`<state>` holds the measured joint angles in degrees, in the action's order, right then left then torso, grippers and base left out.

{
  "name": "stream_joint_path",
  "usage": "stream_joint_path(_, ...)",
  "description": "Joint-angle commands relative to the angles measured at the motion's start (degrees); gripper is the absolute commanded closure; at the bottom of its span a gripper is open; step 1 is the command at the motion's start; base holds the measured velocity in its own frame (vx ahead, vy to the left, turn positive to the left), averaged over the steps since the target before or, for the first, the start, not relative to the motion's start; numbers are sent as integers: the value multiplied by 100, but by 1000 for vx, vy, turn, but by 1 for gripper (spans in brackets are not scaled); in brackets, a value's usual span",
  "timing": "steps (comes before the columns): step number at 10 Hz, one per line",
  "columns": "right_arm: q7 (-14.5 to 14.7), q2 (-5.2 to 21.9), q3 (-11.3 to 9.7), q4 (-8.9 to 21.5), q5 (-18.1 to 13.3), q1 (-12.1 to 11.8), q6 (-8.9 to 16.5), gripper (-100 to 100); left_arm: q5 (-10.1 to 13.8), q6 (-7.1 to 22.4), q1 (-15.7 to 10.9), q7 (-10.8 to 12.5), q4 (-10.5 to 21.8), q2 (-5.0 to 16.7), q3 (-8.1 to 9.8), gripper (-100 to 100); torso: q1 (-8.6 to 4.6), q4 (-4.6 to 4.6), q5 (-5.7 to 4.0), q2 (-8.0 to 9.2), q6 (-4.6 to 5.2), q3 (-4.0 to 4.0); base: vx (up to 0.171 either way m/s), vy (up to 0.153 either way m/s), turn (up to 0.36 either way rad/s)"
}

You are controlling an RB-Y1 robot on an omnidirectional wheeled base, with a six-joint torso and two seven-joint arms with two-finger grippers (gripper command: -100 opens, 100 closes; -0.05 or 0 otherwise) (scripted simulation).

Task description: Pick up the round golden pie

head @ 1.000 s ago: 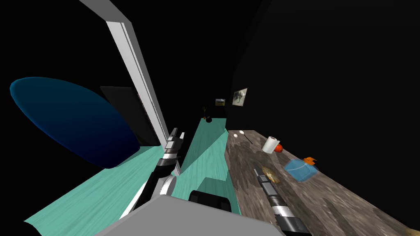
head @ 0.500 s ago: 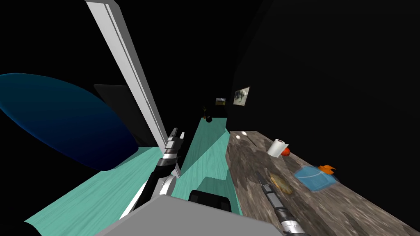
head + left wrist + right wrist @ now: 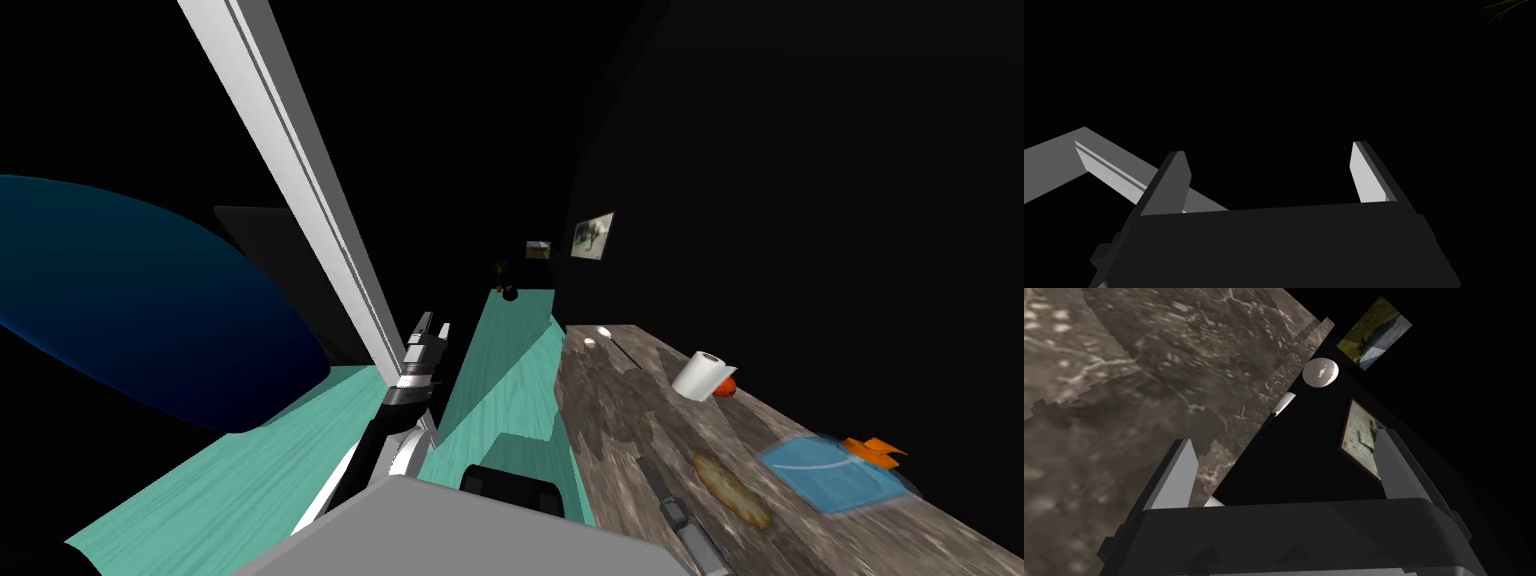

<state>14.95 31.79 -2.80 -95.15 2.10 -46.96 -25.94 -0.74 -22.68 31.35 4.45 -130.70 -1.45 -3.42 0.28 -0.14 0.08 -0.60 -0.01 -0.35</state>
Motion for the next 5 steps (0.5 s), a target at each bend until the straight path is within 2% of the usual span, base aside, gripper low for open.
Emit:
stream_joint_path(1, 71, 134, -5, 258, 17, -7, 62, -100, 0, 0, 0, 0, 0, 0, 0, 0, 0, 0, 0, 0, 0, 0, 142, 69, -6)
stream_joint_path(2, 71, 134, -5, 258, 17, -7, 62, -100, 0, 0, 0, 0, 0, 0, 0, 0, -4, 1, -1, 6, -1, 3, 52, 38, 1)
stream_joint_path(3, 258, 317, -34, 485, 20, -132, 124, -100, 0, 0, -1, 0, 0, 0, 0, 0, -14, 6, -3, 31, -1, 16, 105, 74, 1)
stream_joint_path(4, 446, 491, -63, 739, 24, -255, 186, -100, 0, 0, -1, 0, 0, 0, 0, 0, -5, 5, -2, 24, 1, 14, 241, 128, -24)
stream_joint_path(5, 446, 492, -63, 816, 24, -255, 186, -100, 0, 0, 1, 0, 0, 0, 0, 0, 13, -2, 3, -13, 0, -6, 179, 109, -14)
